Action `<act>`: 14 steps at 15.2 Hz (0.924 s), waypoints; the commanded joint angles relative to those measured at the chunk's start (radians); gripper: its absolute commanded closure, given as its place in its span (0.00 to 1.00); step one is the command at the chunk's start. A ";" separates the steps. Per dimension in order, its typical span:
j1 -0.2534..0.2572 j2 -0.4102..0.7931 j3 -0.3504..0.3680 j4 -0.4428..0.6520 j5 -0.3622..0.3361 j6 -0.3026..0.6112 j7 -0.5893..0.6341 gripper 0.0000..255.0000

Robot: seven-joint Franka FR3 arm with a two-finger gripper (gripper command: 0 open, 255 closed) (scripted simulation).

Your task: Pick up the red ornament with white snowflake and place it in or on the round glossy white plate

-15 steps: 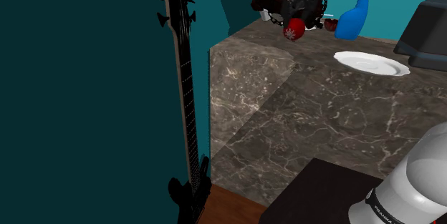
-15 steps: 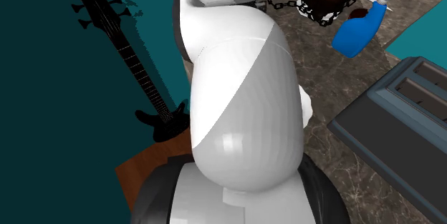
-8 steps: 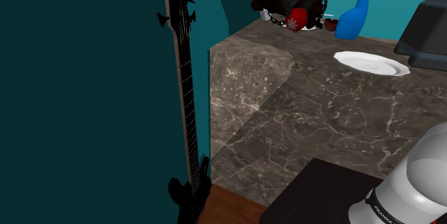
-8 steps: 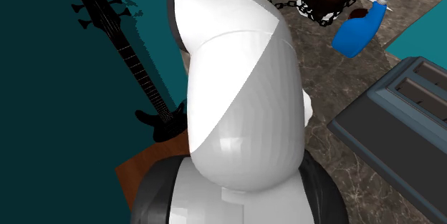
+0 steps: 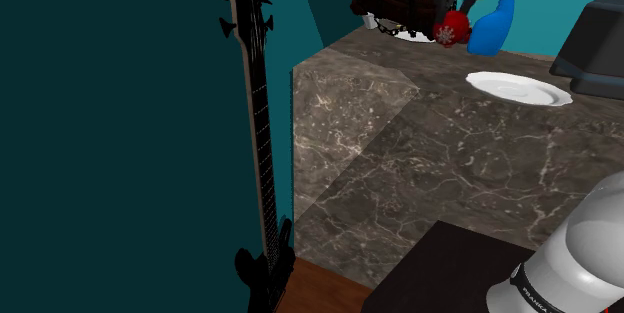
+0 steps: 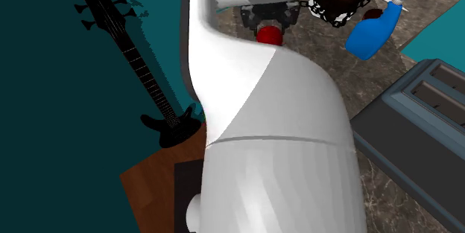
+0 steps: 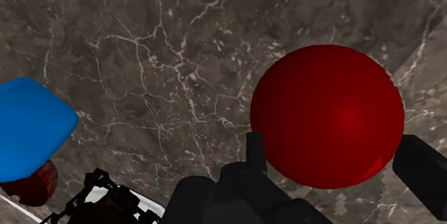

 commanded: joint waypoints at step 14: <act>-0.066 -0.420 -0.093 -0.241 -0.071 -0.147 -0.157 1.00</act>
